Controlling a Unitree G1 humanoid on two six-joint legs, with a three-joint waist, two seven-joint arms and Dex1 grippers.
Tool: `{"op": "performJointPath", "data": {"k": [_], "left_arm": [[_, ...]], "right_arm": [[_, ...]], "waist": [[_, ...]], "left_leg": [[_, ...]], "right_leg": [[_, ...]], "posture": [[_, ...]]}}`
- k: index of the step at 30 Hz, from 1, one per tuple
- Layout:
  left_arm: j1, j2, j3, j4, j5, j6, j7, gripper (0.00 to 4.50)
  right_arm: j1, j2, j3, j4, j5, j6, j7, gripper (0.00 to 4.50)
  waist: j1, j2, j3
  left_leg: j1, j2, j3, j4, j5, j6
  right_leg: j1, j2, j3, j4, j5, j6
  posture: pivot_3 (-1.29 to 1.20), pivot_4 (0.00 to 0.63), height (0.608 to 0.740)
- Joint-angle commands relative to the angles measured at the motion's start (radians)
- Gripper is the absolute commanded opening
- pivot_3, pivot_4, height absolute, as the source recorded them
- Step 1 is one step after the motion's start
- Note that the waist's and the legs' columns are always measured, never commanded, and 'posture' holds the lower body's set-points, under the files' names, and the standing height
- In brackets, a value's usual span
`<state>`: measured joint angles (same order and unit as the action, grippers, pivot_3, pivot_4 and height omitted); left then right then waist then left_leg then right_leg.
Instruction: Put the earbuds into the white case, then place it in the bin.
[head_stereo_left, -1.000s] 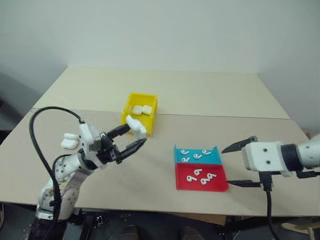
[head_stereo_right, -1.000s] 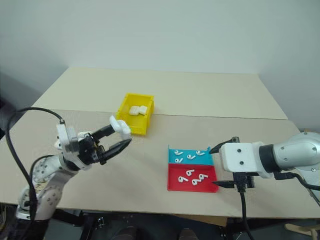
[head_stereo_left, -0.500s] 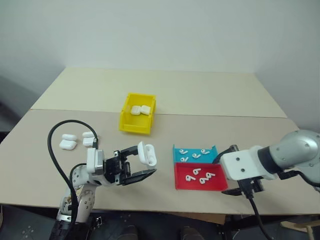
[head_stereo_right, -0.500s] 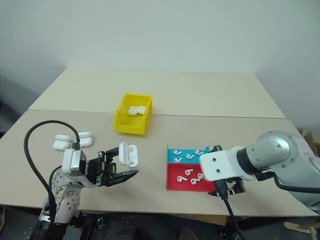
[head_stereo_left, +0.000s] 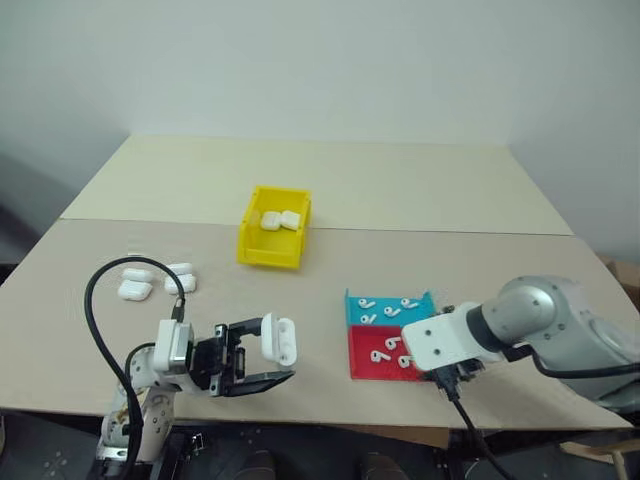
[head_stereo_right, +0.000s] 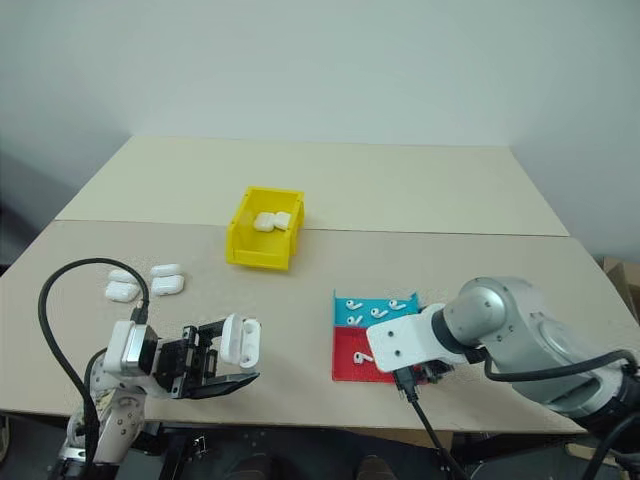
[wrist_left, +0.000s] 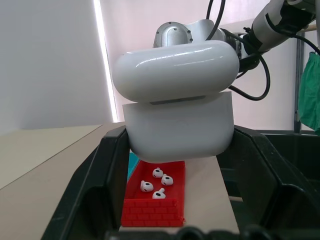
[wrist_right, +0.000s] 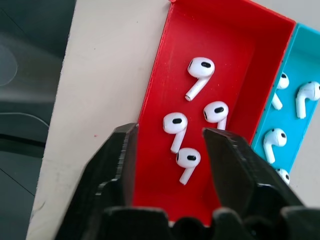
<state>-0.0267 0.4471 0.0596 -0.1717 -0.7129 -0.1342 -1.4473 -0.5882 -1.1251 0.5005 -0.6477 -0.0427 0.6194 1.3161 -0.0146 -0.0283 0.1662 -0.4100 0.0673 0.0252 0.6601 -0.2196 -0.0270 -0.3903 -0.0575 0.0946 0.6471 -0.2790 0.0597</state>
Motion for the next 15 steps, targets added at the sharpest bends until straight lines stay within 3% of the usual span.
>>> {"op": "performJointPath", "data": {"k": [1,15], "left_arm": [[0.009,0.016,0.016,-0.051,-0.021,-0.007,-0.013,2.73],[0.029,0.018,0.016,-0.072,-0.021,-0.011,-0.023,2.73]], "right_arm": [[-0.026,0.017,0.021,-0.001,-0.051,0.001,0.015,2.51],[-0.032,0.105,0.088,0.088,-0.181,-0.05,0.046,2.51]], "waist": [[0.001,0.0,0.0],[0.0,0.0,0.0]], "left_leg": [[0.0,0.0,0.0,0.0,0.0,0.0],[0.0,0.0,0.0,0.0,0.0,0.0]], "right_leg": [[0.0,0.0,0.0,0.0,0.0,0.0],[0.0,0.0,0.0,0.0,0.0,0.0]], "posture": [[0.0,0.15,0.74],[0.0,0.15,0.74]]}}
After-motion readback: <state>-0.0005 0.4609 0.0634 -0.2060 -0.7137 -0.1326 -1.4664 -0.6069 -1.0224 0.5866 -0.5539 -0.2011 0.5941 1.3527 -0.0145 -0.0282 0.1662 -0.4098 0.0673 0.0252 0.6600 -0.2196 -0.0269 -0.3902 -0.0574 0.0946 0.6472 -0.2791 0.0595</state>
